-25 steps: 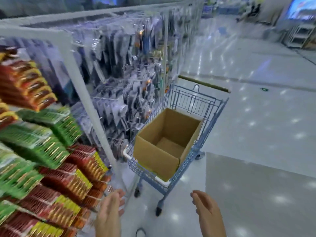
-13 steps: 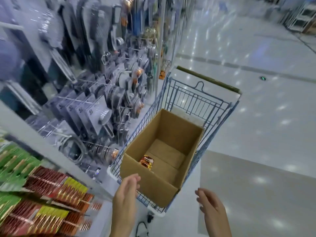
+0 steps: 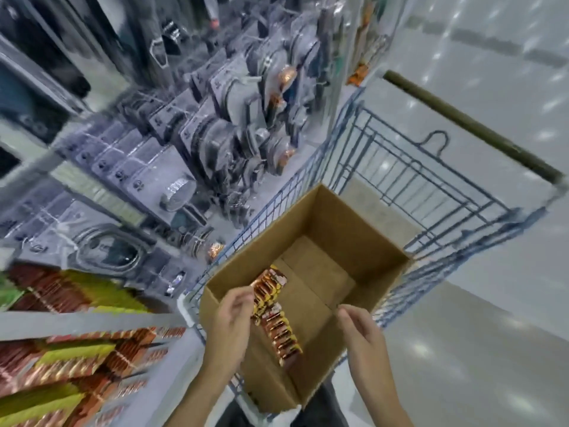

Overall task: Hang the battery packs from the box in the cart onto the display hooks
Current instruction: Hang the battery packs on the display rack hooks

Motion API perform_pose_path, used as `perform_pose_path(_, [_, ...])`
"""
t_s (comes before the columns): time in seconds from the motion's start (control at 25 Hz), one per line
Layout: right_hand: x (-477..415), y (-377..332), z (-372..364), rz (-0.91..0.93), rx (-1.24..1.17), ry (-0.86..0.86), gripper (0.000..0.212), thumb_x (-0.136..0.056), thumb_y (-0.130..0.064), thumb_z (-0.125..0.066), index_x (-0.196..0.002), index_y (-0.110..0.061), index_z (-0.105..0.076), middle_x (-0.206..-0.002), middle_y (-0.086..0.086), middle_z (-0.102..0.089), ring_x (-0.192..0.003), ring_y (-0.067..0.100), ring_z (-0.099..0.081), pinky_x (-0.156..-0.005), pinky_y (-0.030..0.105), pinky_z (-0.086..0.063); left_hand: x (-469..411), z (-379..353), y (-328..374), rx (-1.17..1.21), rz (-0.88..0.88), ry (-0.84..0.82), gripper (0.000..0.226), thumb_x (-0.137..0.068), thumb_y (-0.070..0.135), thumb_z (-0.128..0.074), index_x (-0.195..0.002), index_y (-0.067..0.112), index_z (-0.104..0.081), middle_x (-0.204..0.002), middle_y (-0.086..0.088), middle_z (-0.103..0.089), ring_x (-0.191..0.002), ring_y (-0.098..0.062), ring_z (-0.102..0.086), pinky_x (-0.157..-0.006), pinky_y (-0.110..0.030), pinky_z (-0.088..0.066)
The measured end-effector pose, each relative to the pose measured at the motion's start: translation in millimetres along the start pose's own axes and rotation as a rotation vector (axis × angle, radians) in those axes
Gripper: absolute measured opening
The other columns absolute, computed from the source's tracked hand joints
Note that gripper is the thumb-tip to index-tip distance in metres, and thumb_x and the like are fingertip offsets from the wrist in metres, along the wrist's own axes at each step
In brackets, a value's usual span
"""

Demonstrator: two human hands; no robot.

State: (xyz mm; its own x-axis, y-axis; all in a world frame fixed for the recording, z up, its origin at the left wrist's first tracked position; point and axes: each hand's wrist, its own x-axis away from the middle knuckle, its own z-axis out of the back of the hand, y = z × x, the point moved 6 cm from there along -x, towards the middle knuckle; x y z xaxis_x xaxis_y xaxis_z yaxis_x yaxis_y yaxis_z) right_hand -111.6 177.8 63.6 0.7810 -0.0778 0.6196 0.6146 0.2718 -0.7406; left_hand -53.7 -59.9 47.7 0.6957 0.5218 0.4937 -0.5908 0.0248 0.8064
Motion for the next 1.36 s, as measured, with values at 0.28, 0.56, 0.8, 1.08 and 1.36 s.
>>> perform_pose_path(0.28, [-114,36,-53,-0.195,0.306,-0.304,0.012,-0.103,-0.031,-0.057,-0.112,-0.025,-0.062,-0.104,-0.012,-0.064,-0.093,0.002,-0.057,-0.071,0.016,-0.04,-155,-71,-87,-0.515,0.318,-0.003,0.026,-0.099,0.014,-0.059,-0.121,0.008,-0.07,-0.124,-0.016,-0.072,-0.116,-0.035,-0.067,-0.096,-0.037,-0.051])
perform_pose_path(0.56, [-155,117,-94,-0.462,0.34,-0.421,0.027,-0.098,-0.023,-0.06,-0.124,-0.018,-0.061,-0.113,0.001,-0.071,-0.098,0.015,-0.066,-0.068,0.021,-0.046,-236,-109,-214,-0.826,0.53,0.022,0.054,-0.101,0.031,-0.062,-0.143,0.003,-0.044,-0.146,-0.022,-0.049,-0.136,-0.04,-0.049,-0.109,-0.045,-0.043])
perform_pose_path(0.8, [-141,124,-111,-0.518,0.363,-0.518,0.015,-0.102,-0.025,-0.059,-0.117,-0.025,-0.06,-0.106,-0.008,-0.065,-0.082,0.007,-0.061,-0.052,0.006,-0.043,-240,-116,-255,-0.935,0.461,0.063,0.068,-0.098,0.044,-0.064,-0.145,0.0,-0.039,-0.148,-0.028,-0.041,-0.14,-0.045,-0.037,-0.11,-0.05,-0.038])
perform_pose_path(1.08, [-142,118,-111,-0.518,0.405,-0.509,0.021,-0.103,-0.028,-0.058,-0.123,-0.026,-0.058,-0.105,-0.007,-0.065,-0.068,0.005,-0.057,-0.048,0.01,-0.04,-225,-128,-259,-0.799,0.518,0.062,0.068,-0.09,0.039,-0.078,-0.141,0.005,-0.049,-0.142,-0.026,-0.047,-0.135,-0.044,-0.044,-0.11,-0.048,-0.04])
perform_pose_path(1.36, [-180,126,-96,-0.482,0.607,-0.411,0.032,-0.096,-0.021,-0.053,-0.126,-0.012,-0.06,-0.124,0.008,-0.063,-0.121,0.031,-0.058,-0.1,0.035,-0.048,-210,-124,-193,-0.488,0.693,-0.216,0.032,-0.085,0.013,-0.078,-0.116,0.01,-0.071,-0.122,-0.013,-0.073,-0.111,-0.033,-0.069,-0.1,-0.044,-0.055])
